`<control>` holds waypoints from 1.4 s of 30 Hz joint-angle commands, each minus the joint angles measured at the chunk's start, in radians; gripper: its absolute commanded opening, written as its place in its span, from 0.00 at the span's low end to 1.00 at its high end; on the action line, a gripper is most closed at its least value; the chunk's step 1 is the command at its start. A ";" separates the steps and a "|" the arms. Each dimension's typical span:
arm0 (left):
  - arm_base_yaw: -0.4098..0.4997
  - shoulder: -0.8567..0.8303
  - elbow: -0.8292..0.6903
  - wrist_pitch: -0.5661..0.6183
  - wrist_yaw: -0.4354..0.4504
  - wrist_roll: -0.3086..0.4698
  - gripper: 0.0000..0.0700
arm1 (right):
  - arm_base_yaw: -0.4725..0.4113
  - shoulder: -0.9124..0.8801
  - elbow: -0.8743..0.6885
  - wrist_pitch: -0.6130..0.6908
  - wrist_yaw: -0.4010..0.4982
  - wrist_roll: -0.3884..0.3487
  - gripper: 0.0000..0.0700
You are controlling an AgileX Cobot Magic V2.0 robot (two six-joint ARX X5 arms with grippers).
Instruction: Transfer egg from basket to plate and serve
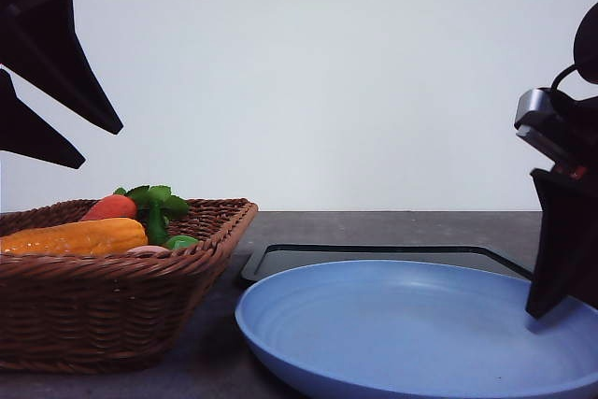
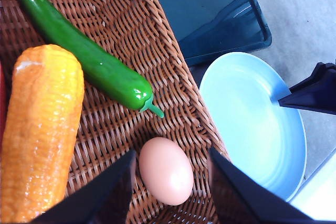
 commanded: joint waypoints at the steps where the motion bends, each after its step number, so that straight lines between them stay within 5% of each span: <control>1: -0.009 0.008 0.013 0.011 0.006 -0.005 0.40 | 0.006 0.017 0.004 0.006 0.005 0.010 0.05; 9: -0.042 0.008 0.013 0.010 0.007 -0.005 0.42 | 0.002 0.004 0.004 0.008 0.015 0.011 0.00; 15: -0.079 0.011 0.013 0.011 0.006 -0.046 0.56 | -0.026 -0.080 0.004 -0.070 0.015 0.010 0.00; 28: -0.174 0.197 0.025 0.012 -0.041 -0.073 0.56 | -0.056 -0.348 0.004 -0.189 0.015 0.024 0.00; 42: -0.214 0.407 0.102 0.018 -0.123 -0.036 0.56 | -0.056 -0.424 0.004 -0.216 0.015 0.037 0.00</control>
